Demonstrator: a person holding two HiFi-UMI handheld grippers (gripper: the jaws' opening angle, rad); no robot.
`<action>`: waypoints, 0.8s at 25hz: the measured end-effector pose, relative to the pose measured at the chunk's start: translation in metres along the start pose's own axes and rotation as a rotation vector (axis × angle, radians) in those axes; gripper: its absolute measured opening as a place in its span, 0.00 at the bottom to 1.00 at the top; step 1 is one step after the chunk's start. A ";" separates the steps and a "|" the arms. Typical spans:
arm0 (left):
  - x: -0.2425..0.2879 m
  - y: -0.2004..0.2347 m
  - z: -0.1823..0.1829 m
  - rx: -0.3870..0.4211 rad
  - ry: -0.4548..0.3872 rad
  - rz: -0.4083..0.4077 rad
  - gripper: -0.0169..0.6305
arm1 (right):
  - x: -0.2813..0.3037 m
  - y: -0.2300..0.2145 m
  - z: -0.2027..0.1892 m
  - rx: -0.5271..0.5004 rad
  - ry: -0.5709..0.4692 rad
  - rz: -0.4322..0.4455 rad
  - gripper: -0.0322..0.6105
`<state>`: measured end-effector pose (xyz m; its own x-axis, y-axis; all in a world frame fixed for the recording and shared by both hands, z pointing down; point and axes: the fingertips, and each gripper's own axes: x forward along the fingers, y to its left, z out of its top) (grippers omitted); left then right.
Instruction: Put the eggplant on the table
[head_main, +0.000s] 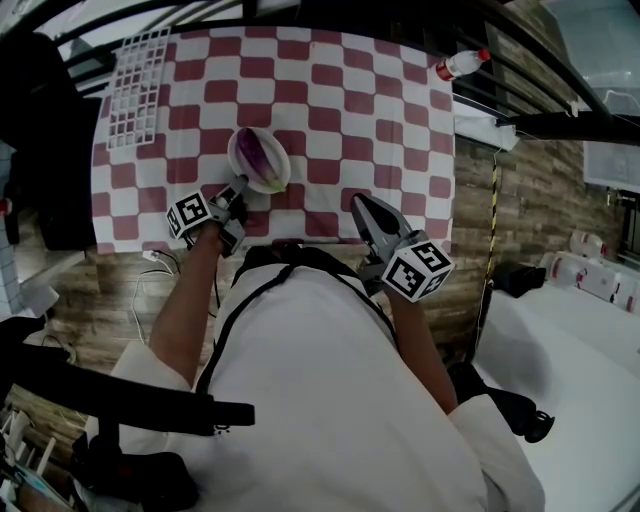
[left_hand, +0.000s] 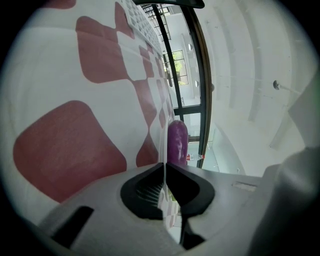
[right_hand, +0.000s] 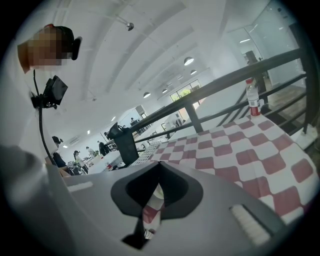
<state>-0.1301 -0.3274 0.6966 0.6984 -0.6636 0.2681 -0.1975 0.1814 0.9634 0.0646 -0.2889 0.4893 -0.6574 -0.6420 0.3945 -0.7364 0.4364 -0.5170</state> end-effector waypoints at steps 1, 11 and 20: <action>0.000 0.001 0.000 -0.001 0.000 0.005 0.06 | 0.000 -0.001 0.000 0.000 0.000 0.000 0.06; 0.001 0.009 -0.001 -0.007 0.012 0.053 0.06 | -0.002 -0.003 0.002 0.002 -0.002 -0.004 0.06; 0.002 0.018 0.001 -0.029 0.020 0.104 0.06 | -0.002 -0.003 0.002 -0.001 -0.007 -0.013 0.06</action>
<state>-0.1328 -0.3264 0.7145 0.6885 -0.6258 0.3665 -0.2501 0.2695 0.9300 0.0683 -0.2904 0.4886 -0.6468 -0.6520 0.3957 -0.7448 0.4285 -0.5115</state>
